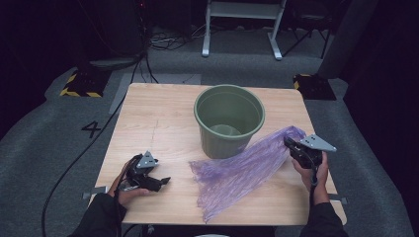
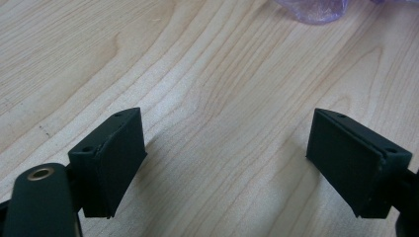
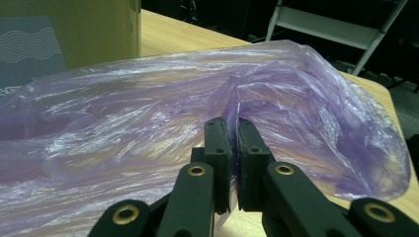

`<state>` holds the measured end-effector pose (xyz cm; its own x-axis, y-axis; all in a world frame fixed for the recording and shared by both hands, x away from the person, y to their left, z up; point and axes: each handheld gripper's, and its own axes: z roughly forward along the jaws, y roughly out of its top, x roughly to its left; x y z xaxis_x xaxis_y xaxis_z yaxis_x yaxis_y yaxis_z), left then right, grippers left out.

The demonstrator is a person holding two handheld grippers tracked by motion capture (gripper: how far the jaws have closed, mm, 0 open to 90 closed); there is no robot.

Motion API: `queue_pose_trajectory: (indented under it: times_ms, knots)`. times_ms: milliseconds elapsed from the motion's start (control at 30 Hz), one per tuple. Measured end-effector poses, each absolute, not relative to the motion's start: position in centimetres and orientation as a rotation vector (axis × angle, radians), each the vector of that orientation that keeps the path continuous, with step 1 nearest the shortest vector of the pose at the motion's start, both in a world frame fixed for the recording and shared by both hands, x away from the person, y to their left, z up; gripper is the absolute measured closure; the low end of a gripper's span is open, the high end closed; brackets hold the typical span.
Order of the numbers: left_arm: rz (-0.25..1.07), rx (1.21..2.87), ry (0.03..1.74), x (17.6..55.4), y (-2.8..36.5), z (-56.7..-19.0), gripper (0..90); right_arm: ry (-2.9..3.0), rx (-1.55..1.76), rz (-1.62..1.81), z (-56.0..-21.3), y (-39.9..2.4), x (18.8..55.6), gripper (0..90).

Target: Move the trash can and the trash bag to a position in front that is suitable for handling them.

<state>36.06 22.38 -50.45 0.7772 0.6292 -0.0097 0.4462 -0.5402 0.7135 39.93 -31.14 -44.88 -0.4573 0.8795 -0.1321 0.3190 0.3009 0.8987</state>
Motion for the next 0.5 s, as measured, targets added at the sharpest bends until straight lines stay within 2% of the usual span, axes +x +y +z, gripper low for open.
queue_pose_trajectory:
  times_ms: [500]
  knots:
    - [0.321,2.234,0.795,36.03,22.4,-50.44,14.4,1.915,1.033,1.163,-44.39,-30.85,39.7,85.5]
